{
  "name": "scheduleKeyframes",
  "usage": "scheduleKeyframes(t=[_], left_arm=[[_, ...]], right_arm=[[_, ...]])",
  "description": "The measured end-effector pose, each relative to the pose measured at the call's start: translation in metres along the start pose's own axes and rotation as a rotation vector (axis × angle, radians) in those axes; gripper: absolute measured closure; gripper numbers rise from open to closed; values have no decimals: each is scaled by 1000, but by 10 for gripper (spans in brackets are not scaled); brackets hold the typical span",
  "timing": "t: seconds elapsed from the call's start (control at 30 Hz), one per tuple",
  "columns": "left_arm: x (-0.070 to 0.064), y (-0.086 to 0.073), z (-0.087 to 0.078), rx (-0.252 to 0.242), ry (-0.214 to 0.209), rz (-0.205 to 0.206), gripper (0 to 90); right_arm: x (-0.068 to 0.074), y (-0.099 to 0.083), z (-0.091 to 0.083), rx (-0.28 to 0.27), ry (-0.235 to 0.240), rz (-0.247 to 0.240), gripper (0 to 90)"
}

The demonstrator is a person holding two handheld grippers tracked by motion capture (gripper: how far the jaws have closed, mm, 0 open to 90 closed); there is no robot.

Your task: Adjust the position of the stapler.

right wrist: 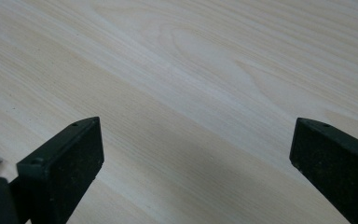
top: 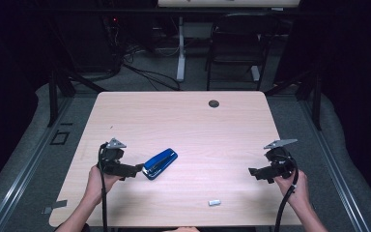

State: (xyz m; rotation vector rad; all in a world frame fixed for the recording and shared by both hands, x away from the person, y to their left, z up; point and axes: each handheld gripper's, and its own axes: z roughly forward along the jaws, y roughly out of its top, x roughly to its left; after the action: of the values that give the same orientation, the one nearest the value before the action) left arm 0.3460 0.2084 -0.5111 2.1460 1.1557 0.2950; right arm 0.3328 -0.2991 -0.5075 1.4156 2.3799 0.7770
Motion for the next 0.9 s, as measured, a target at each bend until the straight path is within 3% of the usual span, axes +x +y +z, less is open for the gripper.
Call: scheduleKeyframes(t=[0.1,0.23,0.27,0.33,0.5,0.63,0.73,0.9], left_arm=[[-7,2,5,17,-26,19,46],[-12,3,11,14,-27,38,58],[-13,4,13,17,-23,55,88],[-13,6,15,17,-37,53,129],[-17,8,24,68,-62,91,216],[-21,9,31,98,-44,123,304],[-20,8,34,105,-34,111,367],[-15,6,38,122,-62,107,459]], right_arm=[[3,1,0,9,-12,-11,23],[6,2,0,3,-20,-12,26],[7,5,1,8,-20,-25,27],[8,5,3,12,-20,-32,29],[7,-3,1,26,-20,-32,31],[3,-7,-4,17,-22,-18,37],[3,-7,-3,17,-14,-14,41],[5,-4,5,41,-4,-40,47]])
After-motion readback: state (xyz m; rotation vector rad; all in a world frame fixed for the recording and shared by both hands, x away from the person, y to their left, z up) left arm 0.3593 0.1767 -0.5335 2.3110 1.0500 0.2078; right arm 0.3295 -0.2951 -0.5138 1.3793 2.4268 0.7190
